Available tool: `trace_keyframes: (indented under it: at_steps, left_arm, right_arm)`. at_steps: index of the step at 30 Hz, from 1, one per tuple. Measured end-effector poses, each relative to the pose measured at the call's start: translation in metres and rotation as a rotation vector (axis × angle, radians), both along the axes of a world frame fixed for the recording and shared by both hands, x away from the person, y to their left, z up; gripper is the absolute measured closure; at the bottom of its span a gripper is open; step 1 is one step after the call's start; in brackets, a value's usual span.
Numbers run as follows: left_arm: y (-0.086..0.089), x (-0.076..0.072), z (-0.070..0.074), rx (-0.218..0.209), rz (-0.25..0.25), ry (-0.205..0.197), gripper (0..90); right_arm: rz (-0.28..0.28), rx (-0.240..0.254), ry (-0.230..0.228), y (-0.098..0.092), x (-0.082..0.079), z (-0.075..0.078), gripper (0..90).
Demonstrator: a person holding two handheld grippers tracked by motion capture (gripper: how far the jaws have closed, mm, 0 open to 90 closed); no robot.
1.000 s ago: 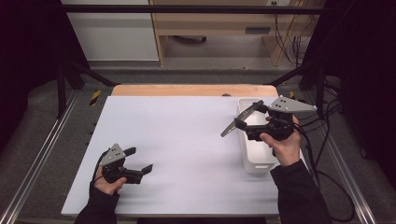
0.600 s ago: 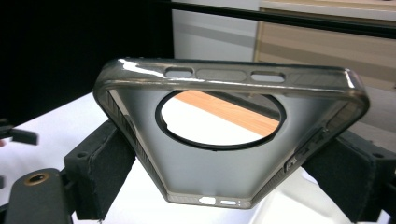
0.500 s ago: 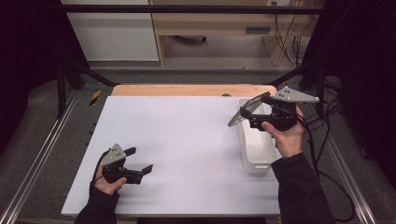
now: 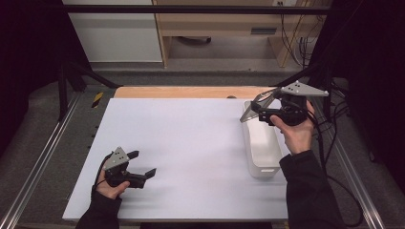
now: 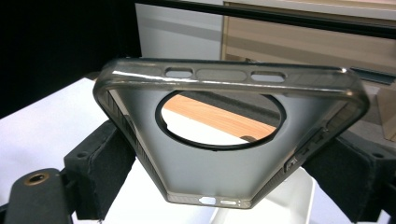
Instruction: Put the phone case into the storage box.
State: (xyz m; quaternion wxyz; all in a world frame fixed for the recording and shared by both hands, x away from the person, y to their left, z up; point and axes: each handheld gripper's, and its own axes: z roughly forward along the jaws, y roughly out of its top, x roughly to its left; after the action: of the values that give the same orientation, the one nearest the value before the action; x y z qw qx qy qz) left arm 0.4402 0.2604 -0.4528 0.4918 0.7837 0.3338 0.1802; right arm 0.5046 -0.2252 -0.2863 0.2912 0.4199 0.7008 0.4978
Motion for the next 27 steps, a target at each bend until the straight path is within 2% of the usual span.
trace_keyframes:
  at_steps: [6, 18, 27]
  left_arm:
    - [-0.001, 0.0, -0.001, 0.014, -0.004, -0.002, 1.6]
    - [0.002, 0.001, 0.0, 0.007, 0.007, -0.009, 1.2]
    - [0.002, 0.001, 0.0, 0.009, 0.005, -0.009, 1.2]
  right_arm:
    - [-0.034, -0.025, 0.015, -0.002, 0.01, 0.0, 12.4]
    - [-0.098, -0.03, 0.049, -0.005, 0.03, -0.004, 12.4]
    - [-0.152, -0.054, 0.077, -0.004, 0.049, -0.012, 12.4]
